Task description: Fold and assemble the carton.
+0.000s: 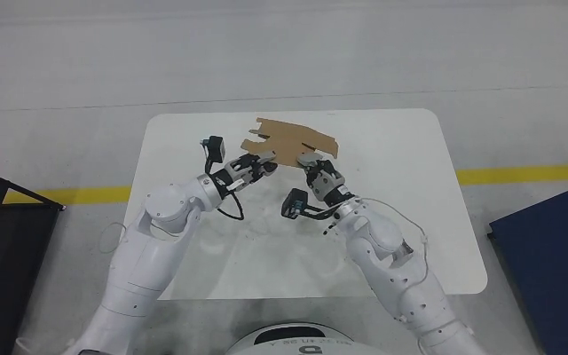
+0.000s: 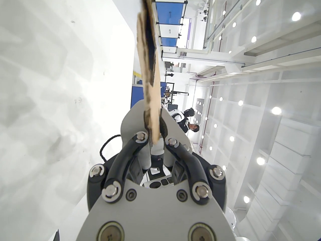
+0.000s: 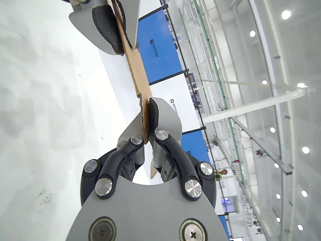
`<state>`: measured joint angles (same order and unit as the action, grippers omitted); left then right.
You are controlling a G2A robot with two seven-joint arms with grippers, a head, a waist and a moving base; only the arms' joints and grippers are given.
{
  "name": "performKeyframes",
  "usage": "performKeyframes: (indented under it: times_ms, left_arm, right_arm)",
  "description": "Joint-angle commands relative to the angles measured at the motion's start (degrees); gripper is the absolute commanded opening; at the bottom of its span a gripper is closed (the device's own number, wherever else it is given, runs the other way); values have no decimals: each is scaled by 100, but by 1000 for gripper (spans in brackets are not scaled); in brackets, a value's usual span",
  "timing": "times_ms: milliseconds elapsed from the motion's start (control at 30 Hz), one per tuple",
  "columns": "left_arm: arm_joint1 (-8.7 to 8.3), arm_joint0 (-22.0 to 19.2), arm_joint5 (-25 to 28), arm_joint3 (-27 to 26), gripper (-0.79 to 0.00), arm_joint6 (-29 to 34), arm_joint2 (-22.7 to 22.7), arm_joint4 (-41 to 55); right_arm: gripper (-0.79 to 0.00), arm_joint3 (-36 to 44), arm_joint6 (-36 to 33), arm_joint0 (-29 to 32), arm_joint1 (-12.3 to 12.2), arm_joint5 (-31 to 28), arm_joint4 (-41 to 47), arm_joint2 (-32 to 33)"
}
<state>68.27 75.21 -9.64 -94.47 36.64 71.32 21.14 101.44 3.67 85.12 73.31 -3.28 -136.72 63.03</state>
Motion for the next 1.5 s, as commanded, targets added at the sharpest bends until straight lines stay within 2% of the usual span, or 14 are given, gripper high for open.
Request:
performKeyframes:
  times_ms: [0,100,233,300,400,600,800,900,1000,1100,1200,1333,1400,1467]
  left_arm:
    - [-19,42,195,27,0,-49,161,24]
    - [-63,208,566,35,0,-85,453,-26]
    - [-115,541,894,126,0,-172,908,179]
    - [-134,698,1002,142,0,-264,1109,262]
    - [-154,907,1072,84,0,-302,1309,411]
    - [-162,1206,1063,56,0,-286,1359,528]
    - [-158,1265,1171,157,0,-192,1186,352]
    - [-167,1268,1366,207,0,-158,1166,138]
    - [-187,1266,1822,226,0,-162,1137,-404]
    - [-182,1270,2292,209,0,-183,1050,-632]
    - [-163,1202,2556,180,0,-196,945,-599]
    - [-149,950,2508,291,0,-198,750,-941]
    - [-146,769,2482,328,0,-202,596,-1424]
    - [-157,598,2499,342,0,-174,398,-2298]
  right_arm:
    - [-785,58,19,52,18,-247,873,86]
    - [-785,310,-250,114,49,-651,2215,323]
    - [-785,470,-1266,23,83,-1377,3855,597]
    - [-785,454,-1585,-35,112,-1465,4716,698]
    - [-785,524,-1958,-168,144,-1486,5543,753]
    - [-785,545,-2036,-204,151,-1436,5700,771]
    - [-785,542,-1985,-212,159,-1336,5812,782]
    - [-785,462,-1976,-302,196,-1101,6628,890]
    - [-785,422,-2223,-387,220,-934,7545,1041]
    - [-785,422,-2528,-459,215,-881,7858,1117]
    - [-785,438,-2703,-500,204,-883,7876,1110]
    - [-785,457,-2795,-502,204,-844,8084,1072]
    - [-785,456,-2855,-516,200,-800,8124,1079]
    - [-785,432,-2914,-527,197,-784,8168,1067]
